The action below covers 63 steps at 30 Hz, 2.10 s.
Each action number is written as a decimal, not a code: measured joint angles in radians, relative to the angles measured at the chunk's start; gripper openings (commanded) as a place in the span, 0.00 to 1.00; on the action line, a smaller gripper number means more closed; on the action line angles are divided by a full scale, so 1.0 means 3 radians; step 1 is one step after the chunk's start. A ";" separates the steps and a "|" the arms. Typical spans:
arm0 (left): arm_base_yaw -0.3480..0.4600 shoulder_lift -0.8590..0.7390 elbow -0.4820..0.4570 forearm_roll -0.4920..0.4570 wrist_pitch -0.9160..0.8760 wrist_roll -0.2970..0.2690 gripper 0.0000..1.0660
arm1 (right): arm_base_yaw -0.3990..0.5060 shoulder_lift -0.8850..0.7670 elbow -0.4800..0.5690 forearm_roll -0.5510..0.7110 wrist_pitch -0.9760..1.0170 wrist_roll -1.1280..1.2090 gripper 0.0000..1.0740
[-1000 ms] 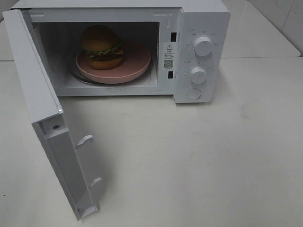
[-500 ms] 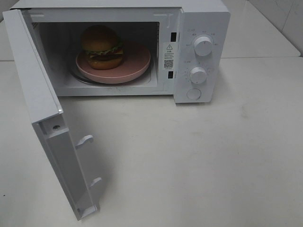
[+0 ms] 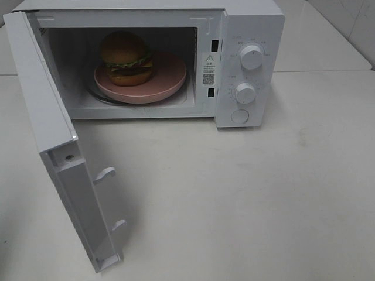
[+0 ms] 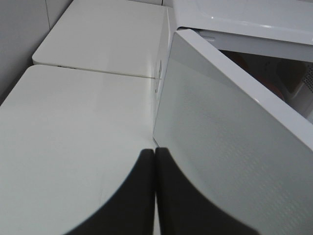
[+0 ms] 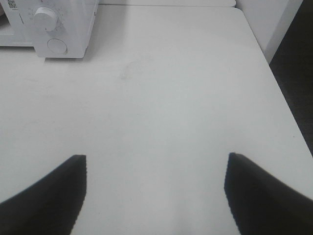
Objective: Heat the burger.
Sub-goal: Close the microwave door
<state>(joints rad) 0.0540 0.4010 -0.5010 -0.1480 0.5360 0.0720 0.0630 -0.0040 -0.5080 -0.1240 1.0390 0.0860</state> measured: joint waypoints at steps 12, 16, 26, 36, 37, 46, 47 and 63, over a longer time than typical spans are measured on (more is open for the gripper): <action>0.0000 0.0657 0.0570 0.0003 -0.1580 0.0407 0.00 | 0.0000 0.0000 0.0000 0.0000 0.0000 0.0000 0.71; 0.0000 0.0900 0.0793 0.0037 -0.2223 0.0417 0.00 | 0.0000 0.0000 0.0000 0.0000 0.0000 0.0000 0.71; 0.0000 0.1703 0.1030 0.0553 -0.3470 0.0027 0.00 | 0.0000 0.0000 0.0000 0.0000 0.0000 0.0000 0.71; 0.0000 0.2670 0.1037 0.1627 -0.4490 -0.0877 0.00 | 0.0000 0.0000 0.0000 0.0000 0.0000 0.0000 0.71; 0.0000 0.2670 0.1037 0.1627 -0.4490 -0.0877 0.00 | 0.0000 0.0000 0.0000 0.0000 0.0000 0.0000 0.71; -0.0187 0.3187 0.0940 0.2030 -0.5040 -0.0970 0.00 | 0.0000 0.0000 0.0000 0.0000 0.0000 0.0000 0.71; -0.0343 0.3230 0.0903 0.2000 -0.5047 -0.0980 0.00 | 0.0000 0.0000 0.0000 0.0000 0.0000 0.0000 0.71; -0.1357 0.3737 0.0780 0.0833 -0.5043 -0.0793 0.00 | 0.0000 0.0000 0.0000 0.0000 0.0000 0.0000 0.71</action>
<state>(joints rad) -0.3530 1.5220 -0.2670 0.1020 -0.9770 -0.1660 0.0630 -0.0040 -0.5080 -0.1240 1.0390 0.0860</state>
